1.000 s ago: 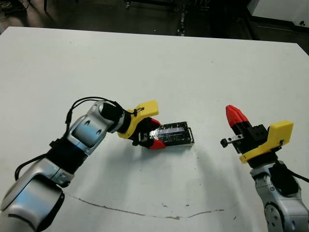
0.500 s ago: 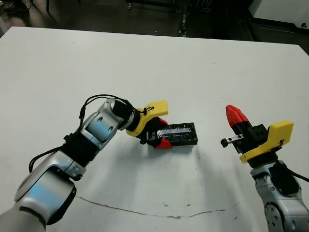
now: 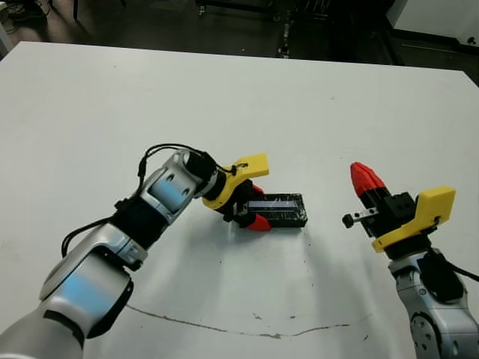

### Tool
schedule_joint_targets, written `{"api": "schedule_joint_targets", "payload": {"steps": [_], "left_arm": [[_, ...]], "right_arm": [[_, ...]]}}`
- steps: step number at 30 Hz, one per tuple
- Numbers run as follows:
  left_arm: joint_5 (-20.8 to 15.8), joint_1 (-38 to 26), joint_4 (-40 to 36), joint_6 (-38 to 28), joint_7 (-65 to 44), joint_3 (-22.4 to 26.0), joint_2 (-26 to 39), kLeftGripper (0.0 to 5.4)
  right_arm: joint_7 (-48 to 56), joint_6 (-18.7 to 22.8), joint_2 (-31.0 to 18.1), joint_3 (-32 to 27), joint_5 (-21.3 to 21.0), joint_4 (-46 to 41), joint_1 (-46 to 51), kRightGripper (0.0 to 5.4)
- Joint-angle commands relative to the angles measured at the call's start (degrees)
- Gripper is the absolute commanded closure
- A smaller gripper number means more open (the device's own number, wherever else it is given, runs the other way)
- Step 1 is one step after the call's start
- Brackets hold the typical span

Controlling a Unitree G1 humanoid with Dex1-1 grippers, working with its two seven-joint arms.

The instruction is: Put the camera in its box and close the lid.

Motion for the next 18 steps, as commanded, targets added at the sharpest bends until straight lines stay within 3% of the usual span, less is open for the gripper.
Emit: {"api": "schedule_joint_targets", "payload": {"steps": [1, 4, 8, 18], "left_arm": [[1.2, 1.1, 1.2, 2.7, -0.3, -4.2, -4.5, 2.23], [2.3, 0.9, -0.2, 3.1, -0.1, -5.1, -4.3, 2.05], [5.7, 1.7, -2.9, -3.6, 0.9, -7.2, -2.0, 1.59], [5.3, 4.8, -4.4, -8.7, 0.5, -4.6, 2.3, 0.28]], "right_arm": [[0.2, -0.1, -0.4, -0.3, 0.1, 0.4, 0.2, 5.40], [0.1, -0.2, -0.4, -0.2, -0.2, 0.3, 0.4, 5.40], [0.3, -0.5, -0.6, -0.2, -0.6, 0.4, 0.5, 5.40], [0.2, -0.4, -0.2, -0.1, -0.6, 0.3, 0.8, 5.40]]}}
